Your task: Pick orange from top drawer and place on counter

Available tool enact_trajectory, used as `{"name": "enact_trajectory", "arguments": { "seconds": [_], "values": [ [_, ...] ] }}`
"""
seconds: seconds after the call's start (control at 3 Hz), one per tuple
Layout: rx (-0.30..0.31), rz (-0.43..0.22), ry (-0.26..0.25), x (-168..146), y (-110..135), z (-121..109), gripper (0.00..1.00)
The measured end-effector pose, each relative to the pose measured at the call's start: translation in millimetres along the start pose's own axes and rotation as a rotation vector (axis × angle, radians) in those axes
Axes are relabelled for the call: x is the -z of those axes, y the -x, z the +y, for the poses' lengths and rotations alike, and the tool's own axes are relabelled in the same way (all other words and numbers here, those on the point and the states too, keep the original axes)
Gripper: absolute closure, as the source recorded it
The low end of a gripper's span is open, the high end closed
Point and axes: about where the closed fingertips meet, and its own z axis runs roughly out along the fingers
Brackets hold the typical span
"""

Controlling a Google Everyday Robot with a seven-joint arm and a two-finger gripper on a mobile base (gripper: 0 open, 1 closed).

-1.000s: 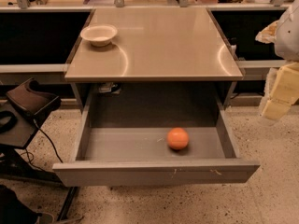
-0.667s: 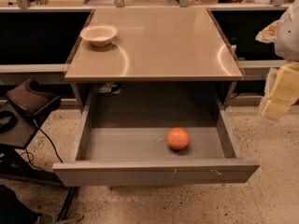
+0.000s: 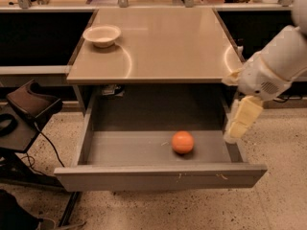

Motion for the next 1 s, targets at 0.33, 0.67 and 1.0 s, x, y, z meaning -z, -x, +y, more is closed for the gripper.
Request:
{"name": "enact_trajectory", "arguments": {
  "seconds": [0.33, 0.67, 1.0],
  "values": [
    [-0.009, -0.118, 0.036, -60.0, 5.2, -27.8, 0.00],
    [-0.030, -0.183, -0.050, -80.4, 9.4, -50.0, 0.00],
    [-0.032, -0.198, -0.092, -79.7, 13.9, -61.0, 0.00]
  ]
}}
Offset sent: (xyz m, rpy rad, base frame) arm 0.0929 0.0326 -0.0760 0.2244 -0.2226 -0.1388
